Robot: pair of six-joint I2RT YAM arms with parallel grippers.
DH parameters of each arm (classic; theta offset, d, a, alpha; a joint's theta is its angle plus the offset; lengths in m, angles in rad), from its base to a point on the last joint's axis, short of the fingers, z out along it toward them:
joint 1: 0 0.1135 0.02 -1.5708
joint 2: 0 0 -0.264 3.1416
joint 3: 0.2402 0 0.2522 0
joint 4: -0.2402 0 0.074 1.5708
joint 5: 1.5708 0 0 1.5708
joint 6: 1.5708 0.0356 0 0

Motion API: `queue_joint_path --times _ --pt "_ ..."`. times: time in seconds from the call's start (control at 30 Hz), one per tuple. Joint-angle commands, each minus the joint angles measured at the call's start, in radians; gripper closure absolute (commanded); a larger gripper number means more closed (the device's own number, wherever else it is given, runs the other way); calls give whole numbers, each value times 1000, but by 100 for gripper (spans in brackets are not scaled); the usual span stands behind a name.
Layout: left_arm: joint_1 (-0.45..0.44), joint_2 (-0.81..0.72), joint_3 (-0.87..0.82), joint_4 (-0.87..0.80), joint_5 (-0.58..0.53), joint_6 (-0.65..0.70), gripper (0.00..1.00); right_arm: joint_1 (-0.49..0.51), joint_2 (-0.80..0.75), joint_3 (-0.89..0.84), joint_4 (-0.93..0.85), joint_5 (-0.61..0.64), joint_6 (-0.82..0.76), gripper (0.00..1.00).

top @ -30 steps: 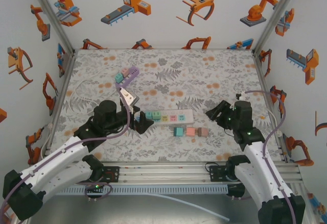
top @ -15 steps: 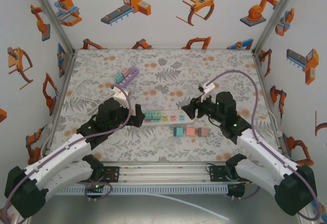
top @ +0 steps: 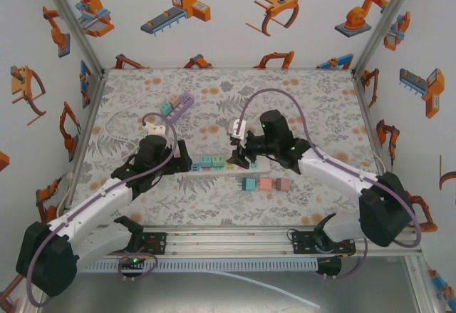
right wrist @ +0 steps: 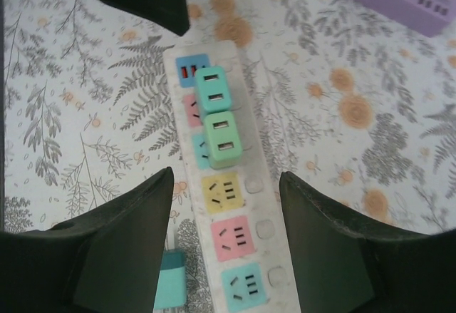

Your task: Pull the plug off the socket

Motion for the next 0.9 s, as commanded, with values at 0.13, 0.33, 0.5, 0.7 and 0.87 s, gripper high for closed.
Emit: queue_joint_path --times 0.13,0.33,0.5,0.7,0.87 --pt "15 78 19 -3 26 -50 3 31 162 120 -89 -85 -140 42" --pt "19 148 21 13 58 -49 3 37 262 168 -90 -81 -154 43" --pt "20 196 28 23 77 -46 3 43 322 193 -96 -71 -164 45" --pt "19 235 39 17 80 -41 2 49 362 217 -113 -56 -165 52" --pt "20 264 39 6 71 -38 0 55 396 229 -109 -59 -165 56"
